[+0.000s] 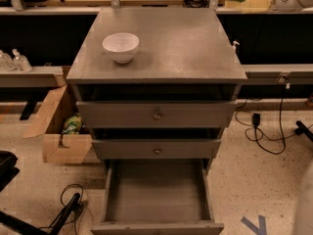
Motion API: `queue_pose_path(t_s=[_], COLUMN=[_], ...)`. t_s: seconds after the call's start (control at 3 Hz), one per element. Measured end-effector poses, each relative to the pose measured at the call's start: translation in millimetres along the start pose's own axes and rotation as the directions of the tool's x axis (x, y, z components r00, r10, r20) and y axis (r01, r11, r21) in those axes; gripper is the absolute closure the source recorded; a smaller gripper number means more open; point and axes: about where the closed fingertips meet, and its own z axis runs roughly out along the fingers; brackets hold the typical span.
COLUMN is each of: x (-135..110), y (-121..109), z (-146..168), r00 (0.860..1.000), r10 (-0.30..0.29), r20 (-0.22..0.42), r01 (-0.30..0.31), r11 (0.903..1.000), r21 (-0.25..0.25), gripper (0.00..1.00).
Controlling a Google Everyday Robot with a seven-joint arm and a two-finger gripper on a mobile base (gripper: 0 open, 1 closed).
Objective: Place sponge into bottom drawer
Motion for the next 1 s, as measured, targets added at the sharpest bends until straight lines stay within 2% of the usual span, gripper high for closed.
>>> queue_pose_path(t_s=[0.33, 0.67, 1.0], x=[-32, -16, 69], y=[9, 53, 107], z=[-88, -153, -120], r00=[0.994, 0.991, 0.999], r10=[0.001, 0.001, -0.028], r20=[0.108, 0.136, -0.015], r01=[-0.007, -0.008, 0.027], r11=[0.9983, 0.9984, 0.9957], r21=[0.058, 0.056, -0.089], gripper=[1.00, 1.00, 1.00])
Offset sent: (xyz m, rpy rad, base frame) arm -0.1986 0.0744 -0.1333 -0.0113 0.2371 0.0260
